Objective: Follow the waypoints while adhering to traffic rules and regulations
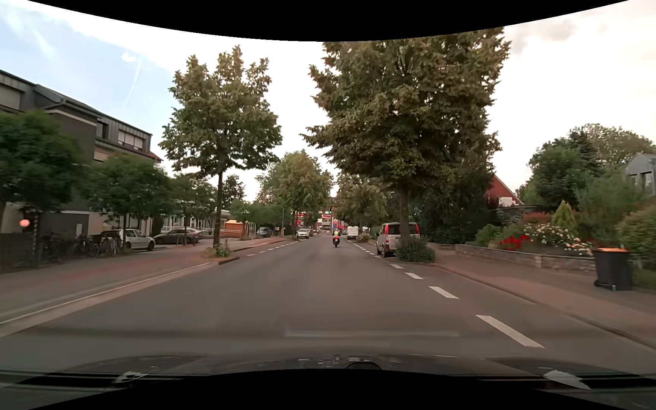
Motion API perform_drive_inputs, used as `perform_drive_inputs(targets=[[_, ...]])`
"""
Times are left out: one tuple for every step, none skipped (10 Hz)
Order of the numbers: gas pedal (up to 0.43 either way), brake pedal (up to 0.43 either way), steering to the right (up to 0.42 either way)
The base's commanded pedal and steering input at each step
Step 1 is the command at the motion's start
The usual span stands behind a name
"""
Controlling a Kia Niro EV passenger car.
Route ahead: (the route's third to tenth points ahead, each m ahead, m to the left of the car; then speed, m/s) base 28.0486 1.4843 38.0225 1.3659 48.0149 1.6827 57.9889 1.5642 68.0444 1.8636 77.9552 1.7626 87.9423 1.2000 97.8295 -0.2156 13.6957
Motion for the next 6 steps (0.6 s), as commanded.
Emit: perform_drive_inputs(targets=[[0.138, 0.0, -0.006], [0.138, 0.0, -0.006], [0.138, 0.0, -0.005], [0.138, 0.0, -0.005], [0.138, 0.0, -0.005], [0.138, 0.0, -0.005]])
